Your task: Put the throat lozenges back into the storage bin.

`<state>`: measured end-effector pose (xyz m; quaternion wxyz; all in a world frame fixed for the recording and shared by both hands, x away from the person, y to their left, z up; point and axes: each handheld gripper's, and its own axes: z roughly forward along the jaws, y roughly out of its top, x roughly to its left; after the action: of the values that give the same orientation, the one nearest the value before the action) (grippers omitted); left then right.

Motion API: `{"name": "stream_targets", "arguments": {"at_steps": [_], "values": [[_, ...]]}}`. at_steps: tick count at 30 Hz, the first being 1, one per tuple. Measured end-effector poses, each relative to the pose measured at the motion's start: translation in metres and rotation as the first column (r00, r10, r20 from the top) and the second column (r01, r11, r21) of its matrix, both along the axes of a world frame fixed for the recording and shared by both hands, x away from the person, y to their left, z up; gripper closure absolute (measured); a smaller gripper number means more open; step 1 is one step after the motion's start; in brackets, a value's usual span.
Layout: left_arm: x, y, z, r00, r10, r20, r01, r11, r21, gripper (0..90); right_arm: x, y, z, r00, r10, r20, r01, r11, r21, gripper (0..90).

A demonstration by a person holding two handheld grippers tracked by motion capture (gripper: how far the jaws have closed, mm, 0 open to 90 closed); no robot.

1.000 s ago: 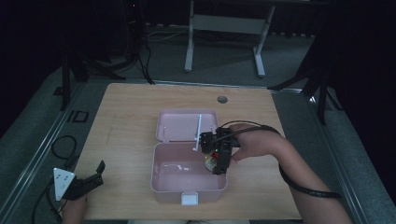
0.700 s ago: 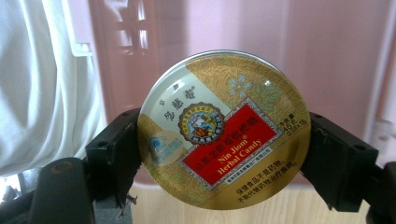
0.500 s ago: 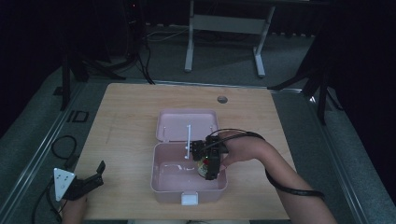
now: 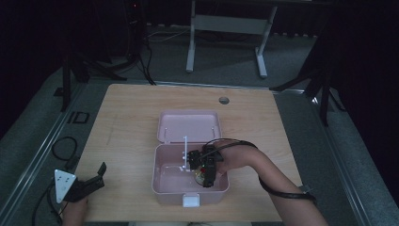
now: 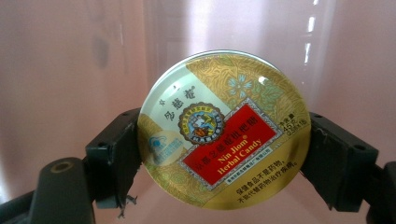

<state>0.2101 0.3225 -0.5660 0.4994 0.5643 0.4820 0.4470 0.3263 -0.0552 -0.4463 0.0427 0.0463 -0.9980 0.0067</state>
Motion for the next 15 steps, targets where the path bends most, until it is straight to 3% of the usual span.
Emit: {"name": "stream_targets", "arguments": {"at_steps": [5, 9, 15], "values": [[0.0, 0.0, 0.0, 1.0, -0.001, 0.001, 0.001, 1.0, -0.002, 1.4, 0.002, 0.001, -0.017, 1.0, -0.004, -0.003, 0.004, 0.999, -0.032, 20.0], [0.0, 0.0, 0.0, 1.0, -0.002, 0.002, 0.002, 1.0, -0.003, 1.3, 0.003, 0.0, -0.03, 0.9999, -0.008, 0.009, 0.009, 0.996, -0.092, 20.0], [0.0, 0.0, 0.0, 1.0, -0.002, 0.001, 0.002, 1.0, -0.002, 1.4, 0.004, -0.002, -0.046, 0.9999, -0.009, -0.01, 0.008, 0.99, -0.14, 20.0]]}}
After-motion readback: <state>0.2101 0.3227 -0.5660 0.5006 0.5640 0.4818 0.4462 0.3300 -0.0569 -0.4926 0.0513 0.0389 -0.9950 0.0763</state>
